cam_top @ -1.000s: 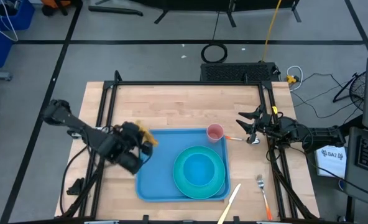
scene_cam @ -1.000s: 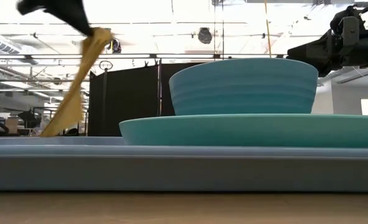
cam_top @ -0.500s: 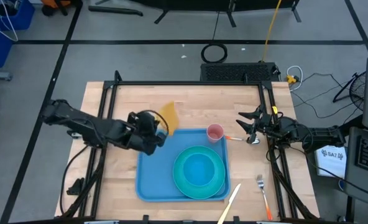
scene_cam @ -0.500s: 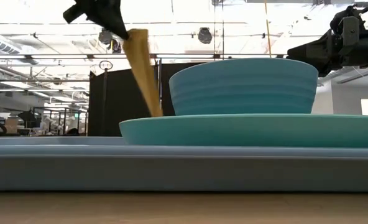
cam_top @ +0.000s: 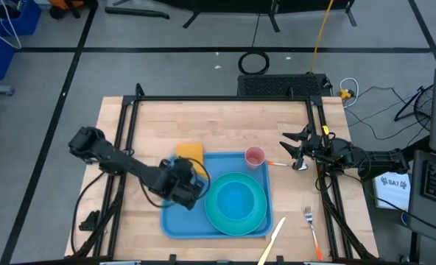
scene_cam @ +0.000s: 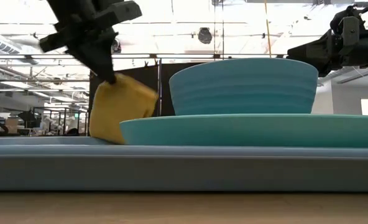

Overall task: Set up tray
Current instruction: Put the yellow napkin on the blue serving tray to the left of the blue plate

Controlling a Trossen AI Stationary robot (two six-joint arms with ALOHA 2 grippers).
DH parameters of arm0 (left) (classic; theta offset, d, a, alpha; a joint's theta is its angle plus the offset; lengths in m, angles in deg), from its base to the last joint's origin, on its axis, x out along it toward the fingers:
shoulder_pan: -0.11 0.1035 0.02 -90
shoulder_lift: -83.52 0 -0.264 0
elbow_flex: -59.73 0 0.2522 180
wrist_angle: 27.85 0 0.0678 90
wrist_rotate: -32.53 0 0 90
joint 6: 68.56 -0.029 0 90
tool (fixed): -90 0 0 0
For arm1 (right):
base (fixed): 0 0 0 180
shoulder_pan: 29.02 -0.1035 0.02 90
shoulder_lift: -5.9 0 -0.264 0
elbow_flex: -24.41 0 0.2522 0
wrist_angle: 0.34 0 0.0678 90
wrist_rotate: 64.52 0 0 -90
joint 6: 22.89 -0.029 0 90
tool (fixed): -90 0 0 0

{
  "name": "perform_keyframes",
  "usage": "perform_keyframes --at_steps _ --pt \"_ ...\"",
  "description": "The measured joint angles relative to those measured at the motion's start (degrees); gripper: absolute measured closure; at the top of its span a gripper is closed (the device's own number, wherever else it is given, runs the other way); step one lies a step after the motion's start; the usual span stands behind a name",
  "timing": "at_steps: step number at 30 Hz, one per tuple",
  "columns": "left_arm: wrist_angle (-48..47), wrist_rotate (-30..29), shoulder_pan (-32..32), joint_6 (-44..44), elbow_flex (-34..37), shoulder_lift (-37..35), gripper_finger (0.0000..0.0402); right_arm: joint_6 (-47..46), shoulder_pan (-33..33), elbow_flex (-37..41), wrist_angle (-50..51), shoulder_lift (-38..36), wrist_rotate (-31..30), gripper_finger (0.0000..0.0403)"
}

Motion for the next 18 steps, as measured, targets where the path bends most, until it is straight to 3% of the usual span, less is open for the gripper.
perform_keyframes --at_steps 18 --pt "4.70 18.14 -14.69 21.66 0.07 9.25 0.0401 -0.01 -0.01 -0.01 0.02 0.04 0.00 0.0236"
